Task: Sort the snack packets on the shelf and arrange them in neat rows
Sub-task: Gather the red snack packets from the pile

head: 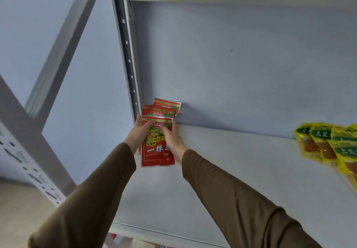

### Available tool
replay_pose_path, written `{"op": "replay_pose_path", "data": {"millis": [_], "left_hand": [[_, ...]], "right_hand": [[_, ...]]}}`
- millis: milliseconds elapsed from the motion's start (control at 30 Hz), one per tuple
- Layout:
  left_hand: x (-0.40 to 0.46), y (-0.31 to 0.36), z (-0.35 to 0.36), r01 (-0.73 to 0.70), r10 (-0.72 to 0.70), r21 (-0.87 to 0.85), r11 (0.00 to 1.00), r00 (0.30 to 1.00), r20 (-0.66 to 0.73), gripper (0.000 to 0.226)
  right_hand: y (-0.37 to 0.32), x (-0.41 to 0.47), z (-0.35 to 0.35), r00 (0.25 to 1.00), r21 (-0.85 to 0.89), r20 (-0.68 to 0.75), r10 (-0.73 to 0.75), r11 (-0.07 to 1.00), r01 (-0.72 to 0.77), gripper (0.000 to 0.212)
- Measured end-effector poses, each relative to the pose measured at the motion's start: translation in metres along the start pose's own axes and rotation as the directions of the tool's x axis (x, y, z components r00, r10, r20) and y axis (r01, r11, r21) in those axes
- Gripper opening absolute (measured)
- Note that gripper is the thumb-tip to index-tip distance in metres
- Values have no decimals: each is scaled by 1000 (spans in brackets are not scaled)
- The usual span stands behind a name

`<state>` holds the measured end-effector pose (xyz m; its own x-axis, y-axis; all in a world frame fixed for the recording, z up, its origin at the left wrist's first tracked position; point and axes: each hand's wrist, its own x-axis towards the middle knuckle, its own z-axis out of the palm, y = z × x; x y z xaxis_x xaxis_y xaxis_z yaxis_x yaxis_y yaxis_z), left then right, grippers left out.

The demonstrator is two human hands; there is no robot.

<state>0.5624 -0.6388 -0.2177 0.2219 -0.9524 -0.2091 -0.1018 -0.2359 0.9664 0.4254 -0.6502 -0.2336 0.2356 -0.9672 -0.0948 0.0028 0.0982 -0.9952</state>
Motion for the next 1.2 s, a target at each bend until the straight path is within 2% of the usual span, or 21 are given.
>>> {"op": "replay_pose_path", "data": {"millis": [100,167,233,300,367,567,700,800,1000,1100,1200], "left_hand": [[1,-9,-6,8,-7,28,1000,999,-36,53],[-1,-15,-10,24,-22,54,998,998,-54,51],[0,-17,-12,4,-2,39,999,999,-51,61],[0,-14,-12,-6,6,11,1000,998,-56,85],[-1,-10,-14,-14,14,0,1000,998,-63,98],[-4,-13,-22,-69,74,59,996,994,-86,81],[-7,-18,-25,-75,80,46,996,991,-108,95],[-8,-20,-24,-26,25,-11,1000,995,-99,99],[-13,-16,-20,17,-18,-63,998,1000,-18,101],[-14,-15,-21,25,-25,16,1000,1000,-1,100],[-15,-17,-24,10,-6,80,997,998,-56,105]], "right_hand": [[2,-1,6,1000,-9,5,19,1000,-19,39],[5,-1,11,1000,-77,-13,14,997,-15,30],[9,-1,12,996,-95,-85,25,995,-33,30],[10,-1,12,991,-48,-129,35,998,-42,42],[10,-2,13,990,-37,-140,14,999,-19,54],[15,-12,17,985,21,-169,-22,999,25,59],[17,-21,19,981,21,-196,-1,1000,5,64],[21,-28,24,974,29,-222,47,999,-42,66],[23,-36,40,967,113,-246,66,993,-39,52],[21,-38,42,965,113,-253,61,993,-33,48],[21,-41,40,964,73,-262,49,997,-31,47]]}}
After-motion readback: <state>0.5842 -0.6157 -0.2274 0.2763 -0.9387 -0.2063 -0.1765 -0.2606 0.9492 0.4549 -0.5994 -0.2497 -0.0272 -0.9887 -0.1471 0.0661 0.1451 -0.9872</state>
